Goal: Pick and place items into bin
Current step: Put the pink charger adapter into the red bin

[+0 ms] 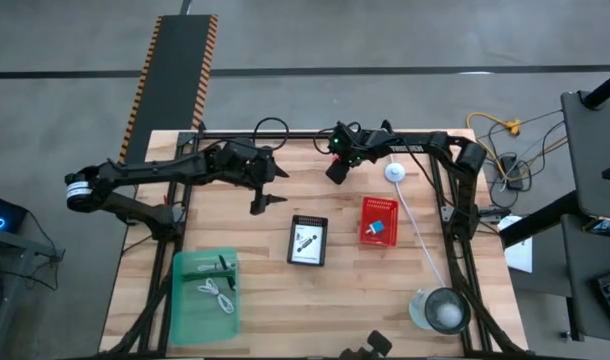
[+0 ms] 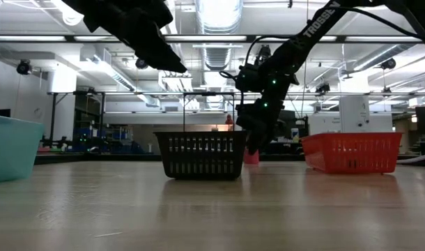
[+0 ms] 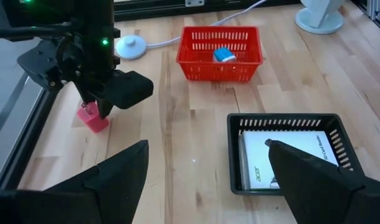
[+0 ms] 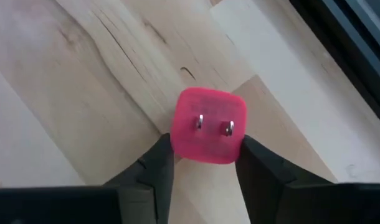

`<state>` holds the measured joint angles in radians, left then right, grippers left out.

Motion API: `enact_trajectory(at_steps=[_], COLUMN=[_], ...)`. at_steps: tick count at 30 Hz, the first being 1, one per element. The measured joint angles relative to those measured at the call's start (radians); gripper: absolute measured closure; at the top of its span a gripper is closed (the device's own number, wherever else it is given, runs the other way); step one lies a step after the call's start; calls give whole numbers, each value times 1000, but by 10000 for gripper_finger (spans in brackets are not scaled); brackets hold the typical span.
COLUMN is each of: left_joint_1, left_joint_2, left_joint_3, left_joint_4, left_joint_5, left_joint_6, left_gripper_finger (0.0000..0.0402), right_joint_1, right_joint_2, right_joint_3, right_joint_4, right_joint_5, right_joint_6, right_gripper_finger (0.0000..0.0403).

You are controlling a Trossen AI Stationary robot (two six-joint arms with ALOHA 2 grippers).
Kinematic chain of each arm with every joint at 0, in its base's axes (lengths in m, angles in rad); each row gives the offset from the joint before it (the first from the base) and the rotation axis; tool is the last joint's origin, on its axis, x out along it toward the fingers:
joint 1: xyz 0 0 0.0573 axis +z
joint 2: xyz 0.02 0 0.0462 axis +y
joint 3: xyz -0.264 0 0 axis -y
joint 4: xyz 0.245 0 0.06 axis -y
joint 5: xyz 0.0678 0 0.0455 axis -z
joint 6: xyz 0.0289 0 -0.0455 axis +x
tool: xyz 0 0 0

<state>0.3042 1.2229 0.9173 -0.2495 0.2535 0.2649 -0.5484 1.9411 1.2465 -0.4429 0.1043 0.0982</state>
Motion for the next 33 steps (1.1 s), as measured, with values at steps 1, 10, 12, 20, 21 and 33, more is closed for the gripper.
enact_trajectory(at_steps=[1, 10, 12, 20, 21, 33], left_joint_1=[0, 0, 0, 0, 0, -1], left_joint_2=[0, 0, 0, 0, 0, -1], left_joint_3=[0, -3, -3, -3, -3, -9], left_joint_4=[1, 2, 2, -2, -1, -3], left_joint_5=[0, 0, 0, 0, 0, -78], left_joint_6=[0, 0, 0, 0, 0, 1], left_gripper_finger=[89, 89, 89, 89, 89, 89], right_joint_1=[0, 1, 8, 29, 31, 47], right_joint_2=[0, -18, -44, -119, -127, -142], right_joint_3=[0, 32, 46, 91, 93, 90], right_joint_4=[0, -96, -128, -262, -259, -257], right_joint_5=[0, 0, 0, -52, -53, -57], right_joint_6=[0, -5, -5, -24, -25, -58], right_gripper_finger=[275, 325, 347, 390, 387, 378])
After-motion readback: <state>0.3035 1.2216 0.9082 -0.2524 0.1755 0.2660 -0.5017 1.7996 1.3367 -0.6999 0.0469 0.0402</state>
